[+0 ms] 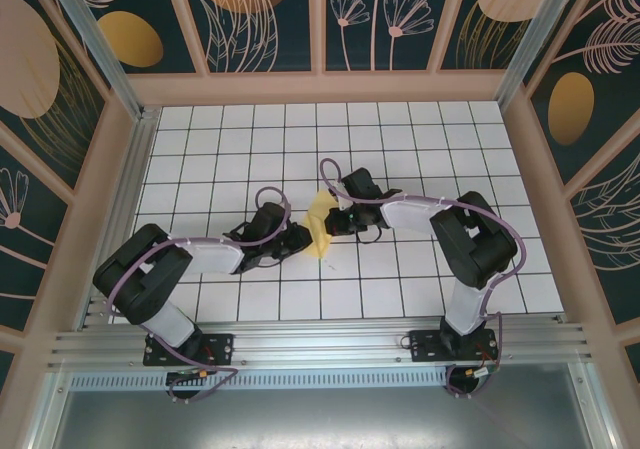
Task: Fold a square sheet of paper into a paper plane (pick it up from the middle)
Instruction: Fold the triangle a second time at the center of the table.
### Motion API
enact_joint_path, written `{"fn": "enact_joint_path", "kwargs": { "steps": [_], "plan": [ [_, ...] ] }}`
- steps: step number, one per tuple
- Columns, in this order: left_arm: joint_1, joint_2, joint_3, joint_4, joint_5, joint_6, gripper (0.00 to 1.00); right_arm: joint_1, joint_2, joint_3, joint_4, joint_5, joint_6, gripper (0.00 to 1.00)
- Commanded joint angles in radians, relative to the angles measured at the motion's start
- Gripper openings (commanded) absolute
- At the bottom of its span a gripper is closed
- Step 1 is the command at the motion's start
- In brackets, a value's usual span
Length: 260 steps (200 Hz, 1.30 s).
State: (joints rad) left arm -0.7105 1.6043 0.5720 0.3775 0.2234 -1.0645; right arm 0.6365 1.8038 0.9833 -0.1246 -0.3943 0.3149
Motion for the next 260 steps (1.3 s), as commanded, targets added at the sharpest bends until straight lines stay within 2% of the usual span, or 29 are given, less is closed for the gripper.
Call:
{"fn": "enact_joint_path", "kwargs": {
  "steps": [1,52,137,260],
  "plan": [
    [-0.015,0.018,0.000,0.042,0.027,-0.027,0.14,-0.004,-0.008,-0.004,-0.024,0.012,-0.025,0.02],
    [-0.020,0.074,0.019,-0.053,0.019,-0.019,0.06,-0.005,-0.002,0.003,-0.050,-0.001,-0.044,0.02],
    [-0.021,0.101,0.042,-0.111,-0.008,0.007,0.06,-0.009,0.020,0.030,-0.075,0.089,-0.061,0.02],
    [-0.021,0.104,0.045,-0.122,0.001,0.025,0.06,-0.011,0.071,0.074,-0.078,0.082,-0.090,0.02]
  ]
}}
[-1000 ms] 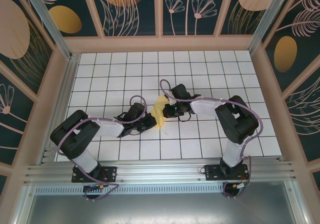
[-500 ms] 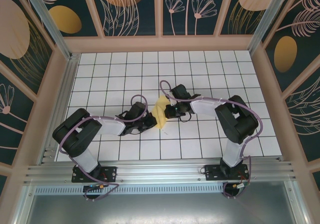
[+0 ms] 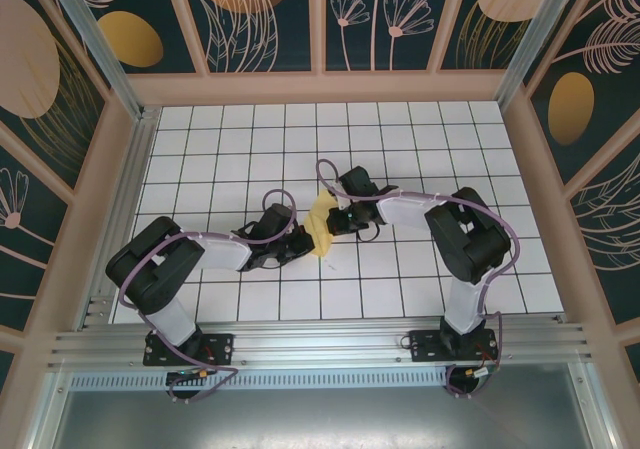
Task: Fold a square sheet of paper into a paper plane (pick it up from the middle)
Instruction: Fold the triangle a second time at the center of the table.
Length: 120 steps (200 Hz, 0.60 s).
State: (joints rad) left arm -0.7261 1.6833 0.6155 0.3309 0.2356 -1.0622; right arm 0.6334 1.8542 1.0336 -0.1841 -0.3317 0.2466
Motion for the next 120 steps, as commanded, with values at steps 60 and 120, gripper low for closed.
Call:
{"fn": "enact_joint_path", "kwargs": {
  "steps": [60,120],
  "plan": [
    [-0.005,-0.030,0.021,-0.033,0.011,0.027,0.08,-0.009,0.033,0.030,-0.024,0.020,-0.028,0.02],
    [-0.007,-0.034,-0.013,0.190,0.113,-0.074,0.08,-0.008,0.040,0.027,-0.021,0.011,-0.025,0.02]
  ]
}}
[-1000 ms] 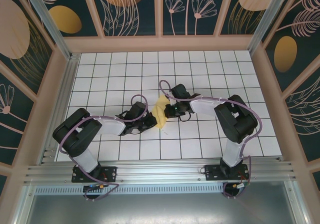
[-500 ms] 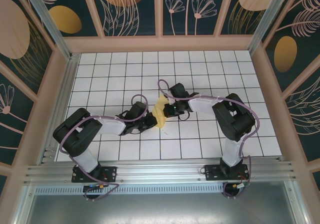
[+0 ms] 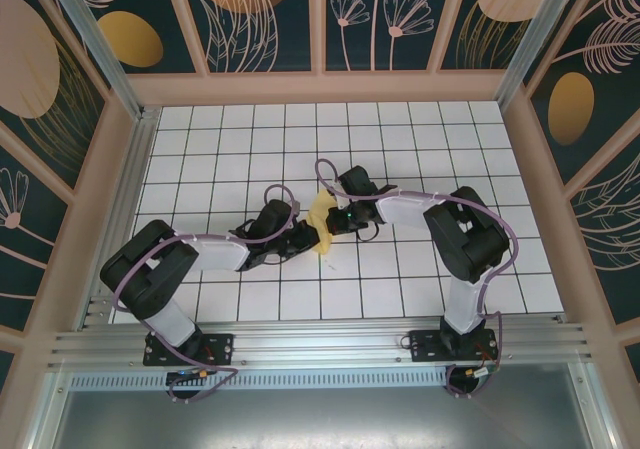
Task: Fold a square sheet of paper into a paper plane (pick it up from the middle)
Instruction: Fold the triangle a second time at the center of the table.
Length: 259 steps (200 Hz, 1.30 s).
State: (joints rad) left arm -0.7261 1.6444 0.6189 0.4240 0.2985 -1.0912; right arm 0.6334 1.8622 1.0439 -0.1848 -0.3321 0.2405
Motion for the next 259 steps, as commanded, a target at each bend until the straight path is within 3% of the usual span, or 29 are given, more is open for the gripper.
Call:
{"fn": "enact_joint_path", "kwargs": {
  "steps": [1,73,216,259],
  "plan": [
    [-0.007,0.006,-0.016,0.099,0.050,-0.046,0.09,-0.008,0.032,0.016,-0.021,0.011,-0.018,0.02],
    [-0.024,0.095,0.028,0.031,0.045,-0.041,0.08,-0.008,0.033,0.018,-0.022,0.008,-0.016,0.02],
    [-0.027,0.122,0.019,-0.039,0.040,-0.012,0.09,-0.010,0.034,0.040,-0.034,0.013,-0.007,0.02],
    [-0.027,0.133,0.024,-0.077,0.025,-0.006,0.09,-0.013,0.010,0.071,-0.046,0.019,0.031,0.09]
  ]
}}
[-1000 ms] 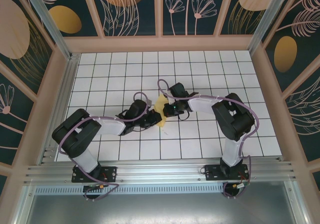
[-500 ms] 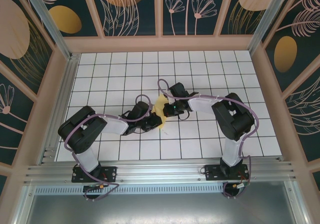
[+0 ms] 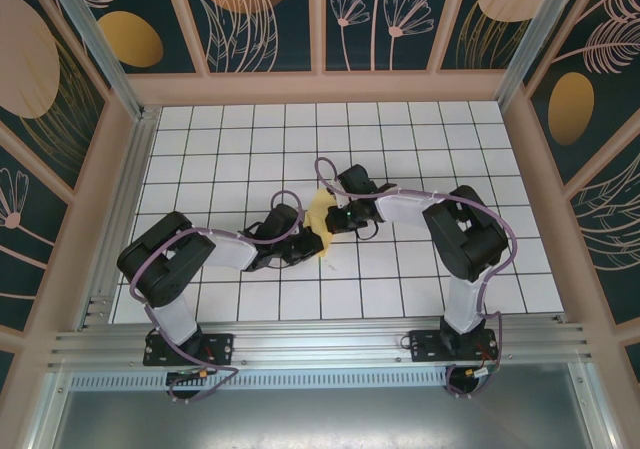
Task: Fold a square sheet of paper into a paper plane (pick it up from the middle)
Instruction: Fold the triangle a second time at the center of the table.
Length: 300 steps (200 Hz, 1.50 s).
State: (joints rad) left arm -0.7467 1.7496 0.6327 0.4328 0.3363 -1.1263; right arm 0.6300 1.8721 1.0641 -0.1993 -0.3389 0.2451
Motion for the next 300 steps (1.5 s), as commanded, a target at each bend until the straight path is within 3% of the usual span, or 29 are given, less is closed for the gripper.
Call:
{"fn": "enact_joint_path", "kwargs": {
  "steps": [1,31,49,86,130,260,300],
  "plan": [
    [-0.006,0.028,0.010,-0.087,-0.013,0.029,0.09,-0.010,-0.002,0.052,-0.032,0.027,0.029,0.09],
    [-0.006,0.029,0.016,-0.136,-0.045,0.030,0.09,-0.024,-0.084,0.049,-0.024,0.097,0.107,0.23],
    [-0.007,0.029,0.021,-0.158,-0.060,0.031,0.09,-0.026,-0.147,0.012,-0.006,0.118,0.150,0.25],
    [-0.006,0.034,0.024,-0.170,-0.077,0.023,0.08,0.013,-0.203,-0.062,0.010,0.077,0.201,0.16],
    [-0.006,0.035,0.025,-0.177,-0.087,0.010,0.08,0.036,-0.138,-0.091,0.042,0.010,0.232,0.10],
    [-0.006,0.015,0.018,-0.177,-0.094,0.004,0.08,0.028,0.026,-0.063,0.051,0.012,0.211,0.09],
    [-0.012,-0.008,0.015,-0.104,-0.026,-0.003,0.11,0.034,0.042,-0.057,-0.008,0.060,0.228,0.09]
  ]
}}
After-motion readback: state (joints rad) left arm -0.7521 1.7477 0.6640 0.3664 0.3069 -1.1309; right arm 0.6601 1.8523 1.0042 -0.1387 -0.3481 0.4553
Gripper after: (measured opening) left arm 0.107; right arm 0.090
